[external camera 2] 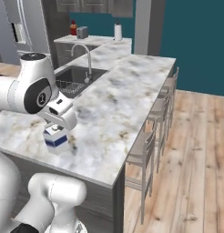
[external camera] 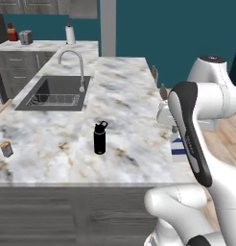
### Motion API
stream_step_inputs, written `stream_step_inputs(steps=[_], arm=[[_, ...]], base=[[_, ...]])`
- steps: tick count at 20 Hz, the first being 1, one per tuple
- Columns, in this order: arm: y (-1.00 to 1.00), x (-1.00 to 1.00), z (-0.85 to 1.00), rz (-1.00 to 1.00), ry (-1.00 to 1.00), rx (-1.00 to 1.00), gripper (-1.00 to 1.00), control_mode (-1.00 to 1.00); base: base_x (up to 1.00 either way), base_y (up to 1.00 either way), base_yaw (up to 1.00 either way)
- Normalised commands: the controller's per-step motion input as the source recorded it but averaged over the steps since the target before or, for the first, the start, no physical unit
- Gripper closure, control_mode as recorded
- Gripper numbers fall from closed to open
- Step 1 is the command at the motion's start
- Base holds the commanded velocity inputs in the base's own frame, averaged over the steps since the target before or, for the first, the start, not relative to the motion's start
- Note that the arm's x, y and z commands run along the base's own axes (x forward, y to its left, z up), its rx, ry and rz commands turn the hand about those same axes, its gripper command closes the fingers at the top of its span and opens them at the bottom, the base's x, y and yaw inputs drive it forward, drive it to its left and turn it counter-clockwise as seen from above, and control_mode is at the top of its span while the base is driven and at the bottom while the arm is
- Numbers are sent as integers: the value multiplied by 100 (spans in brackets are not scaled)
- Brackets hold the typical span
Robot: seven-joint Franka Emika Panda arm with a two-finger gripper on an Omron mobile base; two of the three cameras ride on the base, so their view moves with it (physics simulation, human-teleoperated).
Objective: Move the drinks to the dining counter.
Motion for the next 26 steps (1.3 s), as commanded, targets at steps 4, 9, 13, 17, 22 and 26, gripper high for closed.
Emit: stream_step_inputs(steps=[4,9,13,17,22,26], arm=[[-1,26,-7,5,0,1,100,-100],[-4,61,-21,11,0,3,100,-100],[-5,54,-38,12,0,2,100,-100],[0,53,-49,10,0,0,100,-100],[0,58,-48,7,0,3,100,-100],[0,62,-38,5,0,10,100,-100]], base=[[24,-2,5],[0,0,0],[0,0,0],[0,0,0],[0,0,0],[0,0,0]])
